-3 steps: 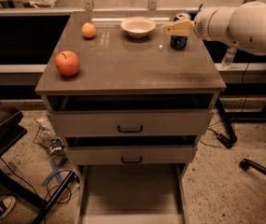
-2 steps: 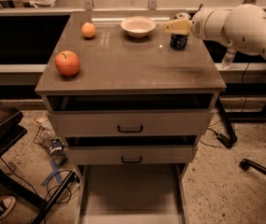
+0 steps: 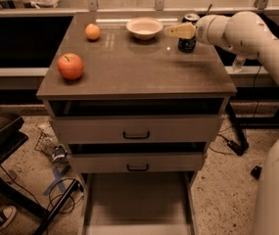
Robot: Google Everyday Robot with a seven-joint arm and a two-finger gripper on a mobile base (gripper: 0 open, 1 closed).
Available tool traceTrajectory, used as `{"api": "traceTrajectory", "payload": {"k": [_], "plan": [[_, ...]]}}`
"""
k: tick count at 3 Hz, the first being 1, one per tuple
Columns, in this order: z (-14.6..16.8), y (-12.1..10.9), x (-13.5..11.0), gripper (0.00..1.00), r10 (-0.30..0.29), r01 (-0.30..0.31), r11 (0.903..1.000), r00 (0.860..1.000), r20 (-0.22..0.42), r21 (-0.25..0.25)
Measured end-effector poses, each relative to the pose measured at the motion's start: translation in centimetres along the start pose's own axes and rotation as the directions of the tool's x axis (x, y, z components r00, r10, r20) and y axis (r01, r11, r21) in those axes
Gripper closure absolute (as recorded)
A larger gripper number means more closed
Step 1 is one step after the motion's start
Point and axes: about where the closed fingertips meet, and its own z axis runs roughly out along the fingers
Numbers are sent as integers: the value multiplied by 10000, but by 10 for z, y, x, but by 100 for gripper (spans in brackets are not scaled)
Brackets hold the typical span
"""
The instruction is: Place pepsi can into bottom drawer
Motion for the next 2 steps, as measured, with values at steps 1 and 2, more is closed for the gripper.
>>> {"api": "traceTrajectory", "payload": {"k": [1,2], "plan": [[12,-4,9,15,-23,23,10000,9998,-196,28],[13,-2,10,39,-21,21,10000,9998,-212,1]]}}
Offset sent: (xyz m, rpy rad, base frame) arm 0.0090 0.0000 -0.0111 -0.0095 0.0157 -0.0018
